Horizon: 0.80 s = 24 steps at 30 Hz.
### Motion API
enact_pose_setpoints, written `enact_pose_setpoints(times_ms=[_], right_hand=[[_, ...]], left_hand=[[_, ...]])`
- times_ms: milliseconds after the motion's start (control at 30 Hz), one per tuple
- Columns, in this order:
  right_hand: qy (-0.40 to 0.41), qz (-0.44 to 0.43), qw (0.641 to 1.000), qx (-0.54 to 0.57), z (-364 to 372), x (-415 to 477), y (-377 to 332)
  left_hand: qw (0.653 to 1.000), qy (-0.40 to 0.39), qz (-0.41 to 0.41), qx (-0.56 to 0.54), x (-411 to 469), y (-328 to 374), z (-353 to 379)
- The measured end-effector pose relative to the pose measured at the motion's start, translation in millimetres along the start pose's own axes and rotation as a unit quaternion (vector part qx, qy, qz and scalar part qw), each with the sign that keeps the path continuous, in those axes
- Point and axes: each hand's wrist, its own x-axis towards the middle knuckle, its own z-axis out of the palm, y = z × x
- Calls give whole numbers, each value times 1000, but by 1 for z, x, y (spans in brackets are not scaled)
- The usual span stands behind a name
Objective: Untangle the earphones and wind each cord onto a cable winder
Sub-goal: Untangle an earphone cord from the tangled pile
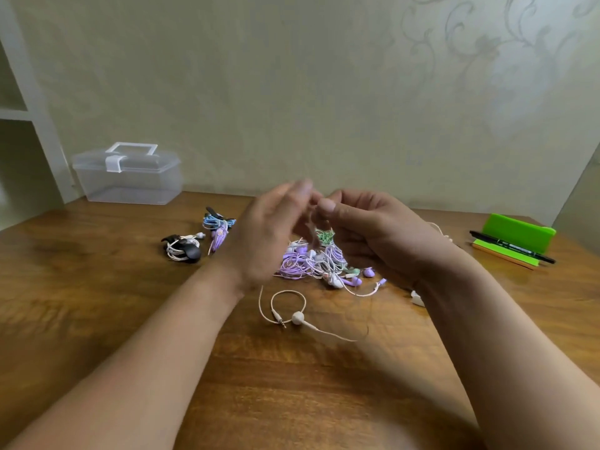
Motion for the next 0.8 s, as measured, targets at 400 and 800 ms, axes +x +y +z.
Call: enact_pose_setpoints(times_ms=[400,800], right_hand=[[78,-45,993,-71,-8,5,9],[248,-16,924,-292,-15,18,37]], left_hand=[[927,117,-50,-353,12,-4,-19],[924,133,-42,-355,9,-5,-21]])
